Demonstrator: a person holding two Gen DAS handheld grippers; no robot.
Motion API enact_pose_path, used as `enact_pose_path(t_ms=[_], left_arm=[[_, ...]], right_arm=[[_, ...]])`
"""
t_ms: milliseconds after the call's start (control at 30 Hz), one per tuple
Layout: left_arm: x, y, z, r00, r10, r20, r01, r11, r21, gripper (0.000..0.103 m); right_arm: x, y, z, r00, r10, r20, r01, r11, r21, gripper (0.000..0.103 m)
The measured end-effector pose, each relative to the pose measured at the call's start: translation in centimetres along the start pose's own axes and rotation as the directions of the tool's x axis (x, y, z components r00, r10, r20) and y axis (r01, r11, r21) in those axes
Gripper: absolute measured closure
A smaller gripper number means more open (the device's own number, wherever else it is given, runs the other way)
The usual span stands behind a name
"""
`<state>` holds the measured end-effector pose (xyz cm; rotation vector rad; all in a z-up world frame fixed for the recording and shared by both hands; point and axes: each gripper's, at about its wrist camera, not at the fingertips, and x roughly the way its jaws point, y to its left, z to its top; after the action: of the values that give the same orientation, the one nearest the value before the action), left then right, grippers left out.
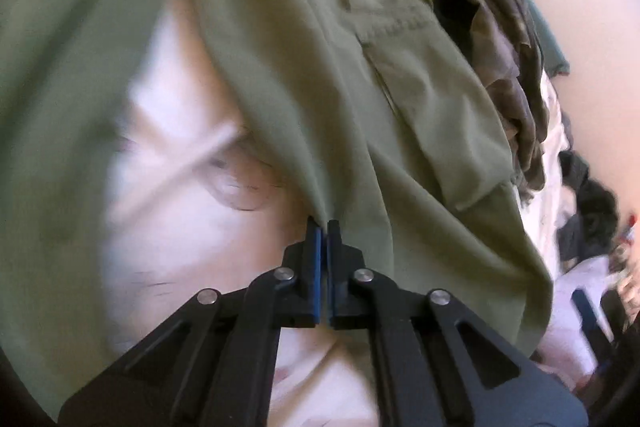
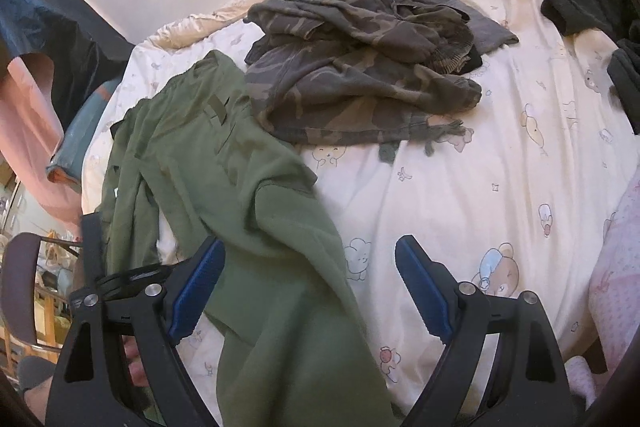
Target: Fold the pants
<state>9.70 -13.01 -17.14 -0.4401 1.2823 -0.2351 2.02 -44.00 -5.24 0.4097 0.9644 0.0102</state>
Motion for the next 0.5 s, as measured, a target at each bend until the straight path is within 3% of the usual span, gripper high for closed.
enact_pose_path(t_ms=[100, 167, 300, 333, 367, 433, 500], left_arm=[[-3.8, 1.6, 0.2, 0.996, 0.064, 0.056, -0.066, 0.997, 0.035, 0.103], [-5.4, 3.9, 0.9, 0.988, 0.138, 0.077, -0.139, 0.99, 0.009, 0.103], [-4.3, 5.2, 1.2, 0.982, 0.187, -0.037, -0.187, 0.982, 0.019, 0.098], [-4.0, 5.2, 1.0, 0.977, 0.203, -0.06, -0.203, 0.979, 0.01, 0.09], [-3.8, 5.1, 0.6, 0.978, 0.195, -0.078, -0.196, 0.981, -0.008, 0.075], [-4.1, 4.3, -0.5, 0.984, 0.165, -0.064, -0.166, 0.986, -0.008, 0.054], [-5.1, 3.3, -1.8, 0.987, 0.158, -0.028, -0.157, 0.987, 0.021, 0.053]], right_arm=[[-0.1, -0.1, 0.0, 1.0, 0.0, -0.002, 0.0, 1.0, 0.003, 0.014], [0.0, 0.0, 0.0, 1.0, 0.002, -0.007, -0.002, 1.0, 0.002, 0.014], [0.6, 0.6, 0.1, 1.0, 0.004, -0.024, -0.004, 1.0, -0.017, 0.014], [0.9, 0.8, 0.1, 0.999, -0.005, -0.035, 0.004, 1.0, -0.026, 0.014], [0.9, 0.8, 0.1, 0.999, -0.006, -0.038, 0.005, 1.0, -0.029, 0.014], [1.1, 0.5, 0.0, 0.999, -0.005, -0.052, 0.003, 1.0, -0.03, 0.014], [1.3, 0.0, -0.2, 0.995, 0.016, -0.101, -0.017, 1.0, -0.012, 0.014]])
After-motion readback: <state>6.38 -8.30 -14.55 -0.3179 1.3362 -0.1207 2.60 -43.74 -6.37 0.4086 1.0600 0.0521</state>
